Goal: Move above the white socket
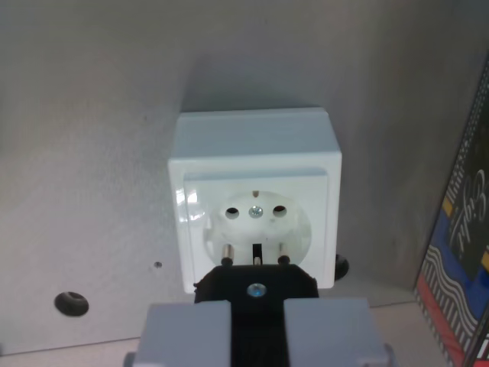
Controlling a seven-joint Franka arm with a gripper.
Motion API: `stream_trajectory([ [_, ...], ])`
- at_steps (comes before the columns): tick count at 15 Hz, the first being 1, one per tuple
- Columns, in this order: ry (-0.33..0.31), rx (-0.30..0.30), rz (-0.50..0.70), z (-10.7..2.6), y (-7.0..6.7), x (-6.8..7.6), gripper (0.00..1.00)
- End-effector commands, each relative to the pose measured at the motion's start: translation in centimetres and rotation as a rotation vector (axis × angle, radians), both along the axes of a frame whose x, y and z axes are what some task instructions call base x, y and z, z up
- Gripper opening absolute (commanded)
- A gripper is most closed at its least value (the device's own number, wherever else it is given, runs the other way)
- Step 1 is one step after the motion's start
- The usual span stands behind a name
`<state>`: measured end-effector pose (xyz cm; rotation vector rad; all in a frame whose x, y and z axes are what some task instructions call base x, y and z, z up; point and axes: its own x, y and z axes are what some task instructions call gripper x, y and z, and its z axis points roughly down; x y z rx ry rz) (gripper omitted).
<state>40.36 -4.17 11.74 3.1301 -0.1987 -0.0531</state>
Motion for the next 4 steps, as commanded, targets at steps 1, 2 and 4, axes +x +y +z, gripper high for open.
stream_trajectory([
  [1, -0.099, 0.033, 0.019, -0.97, -0.54, -0.51, 0.0],
  [2, -0.1, 0.034, 0.018, -1.08, -0.55, -0.59, 0.0],
  [4, -0.103, 0.035, 0.018, -1.25, -0.57, -0.72, 0.0],
])
